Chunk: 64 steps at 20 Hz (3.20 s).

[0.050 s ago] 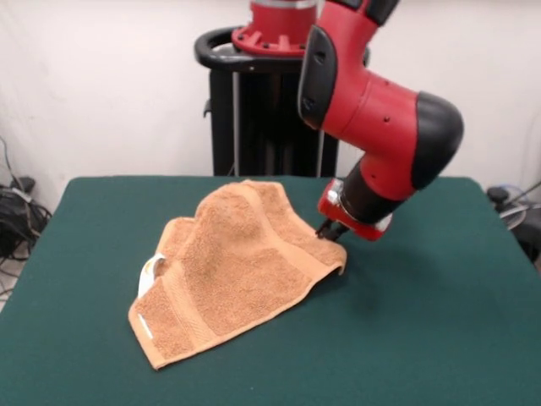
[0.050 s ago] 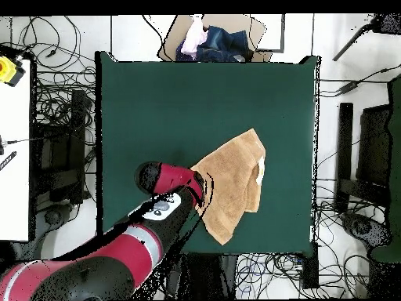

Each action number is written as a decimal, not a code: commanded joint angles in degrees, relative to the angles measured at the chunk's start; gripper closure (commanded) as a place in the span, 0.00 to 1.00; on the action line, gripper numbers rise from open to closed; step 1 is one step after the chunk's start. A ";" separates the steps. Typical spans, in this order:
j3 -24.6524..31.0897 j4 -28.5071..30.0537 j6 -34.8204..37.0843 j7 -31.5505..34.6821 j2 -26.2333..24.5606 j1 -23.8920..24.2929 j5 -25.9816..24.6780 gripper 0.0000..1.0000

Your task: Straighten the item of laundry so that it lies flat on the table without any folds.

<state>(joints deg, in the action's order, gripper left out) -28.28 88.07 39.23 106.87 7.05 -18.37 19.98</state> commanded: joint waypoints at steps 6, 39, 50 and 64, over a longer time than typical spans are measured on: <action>6.18 -18.75 -7.19 21.81 0.39 -2.55 9.84 1.00; -2.64 -18.57 6.37 22.52 -3.82 -5.43 4.22 0.00; -10.37 -16.51 6.01 25.21 -10.11 -7.91 2.89 0.00; -18.55 -21.29 13.80 27.41 -16.79 -9.05 2.47 0.00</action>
<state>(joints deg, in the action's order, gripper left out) -46.19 67.16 46.30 114.08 -5.54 -26.76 23.59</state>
